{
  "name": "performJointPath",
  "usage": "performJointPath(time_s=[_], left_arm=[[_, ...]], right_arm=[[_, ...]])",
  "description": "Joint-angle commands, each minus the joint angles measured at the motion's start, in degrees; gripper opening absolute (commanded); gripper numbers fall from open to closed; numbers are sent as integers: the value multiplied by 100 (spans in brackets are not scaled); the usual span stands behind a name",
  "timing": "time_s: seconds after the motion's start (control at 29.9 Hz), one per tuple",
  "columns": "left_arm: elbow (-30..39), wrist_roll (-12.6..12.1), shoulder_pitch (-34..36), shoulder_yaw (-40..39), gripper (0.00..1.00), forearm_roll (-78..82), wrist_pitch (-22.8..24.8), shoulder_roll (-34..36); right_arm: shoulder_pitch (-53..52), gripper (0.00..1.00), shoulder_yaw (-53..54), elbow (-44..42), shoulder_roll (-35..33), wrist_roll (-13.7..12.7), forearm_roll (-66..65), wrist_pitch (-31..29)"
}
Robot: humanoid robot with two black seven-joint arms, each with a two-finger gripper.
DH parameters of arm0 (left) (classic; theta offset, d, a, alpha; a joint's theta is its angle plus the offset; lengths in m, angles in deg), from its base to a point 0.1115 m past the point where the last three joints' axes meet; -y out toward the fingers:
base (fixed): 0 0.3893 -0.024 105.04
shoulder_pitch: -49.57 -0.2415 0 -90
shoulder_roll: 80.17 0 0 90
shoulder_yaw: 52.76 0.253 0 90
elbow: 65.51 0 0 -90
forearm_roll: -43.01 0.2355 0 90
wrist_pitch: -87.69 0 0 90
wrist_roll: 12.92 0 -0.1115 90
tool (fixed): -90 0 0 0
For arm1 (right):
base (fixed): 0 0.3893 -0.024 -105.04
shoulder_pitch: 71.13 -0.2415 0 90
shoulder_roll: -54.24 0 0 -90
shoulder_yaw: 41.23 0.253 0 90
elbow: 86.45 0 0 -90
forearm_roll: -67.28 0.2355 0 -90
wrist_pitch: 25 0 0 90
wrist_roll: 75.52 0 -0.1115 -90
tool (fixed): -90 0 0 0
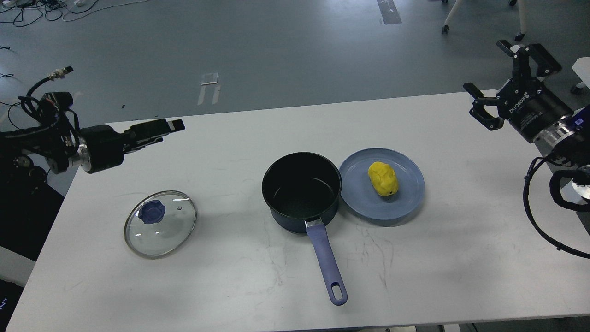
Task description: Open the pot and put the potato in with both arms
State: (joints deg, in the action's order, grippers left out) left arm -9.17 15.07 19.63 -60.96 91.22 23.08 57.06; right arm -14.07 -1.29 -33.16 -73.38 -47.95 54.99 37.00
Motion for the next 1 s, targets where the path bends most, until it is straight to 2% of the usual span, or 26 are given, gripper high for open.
performJointPath(time_s=[0.0,0.2,0.27,0.37,0.47,0.64,0.8,0.97], left_arm=[[0,1,59,-163,98,-1732,-173,-345],[-96,-13,-300,-1147,98,-2360,-271,-793],[-105,-118,-486,-1358,98,-2378,-218,-864],[-96,-180,-767,-1815,98,-2378,-25,-1039],[-105,-206,-855,-1869,98,-2325,-42,-1189],[-114,-558,-856,-1887,98,-2299,-7,-1365],[-123,-593,-856,-1887,98,-2299,-51,-1540],[-123,-602,-856,-1896,98,-2299,-42,-1558]], right_arm=[[-81,100,-152,294,-280,-6,-939,0],[-555,100,-451,883,-913,-6,-2855,0],[-722,100,-592,989,-1045,-6,-3191,0],[-1519,100,-1423,1113,-1231,3,-4287,0],[-2364,100,-2470,1165,-1196,3,-4941,0],[-3780,100,-4212,1113,-809,3,-5504,0],[-4309,100,-5178,596,-125,43,-5925,0],[-4493,100,-5618,112,420,43,-6242,0]])
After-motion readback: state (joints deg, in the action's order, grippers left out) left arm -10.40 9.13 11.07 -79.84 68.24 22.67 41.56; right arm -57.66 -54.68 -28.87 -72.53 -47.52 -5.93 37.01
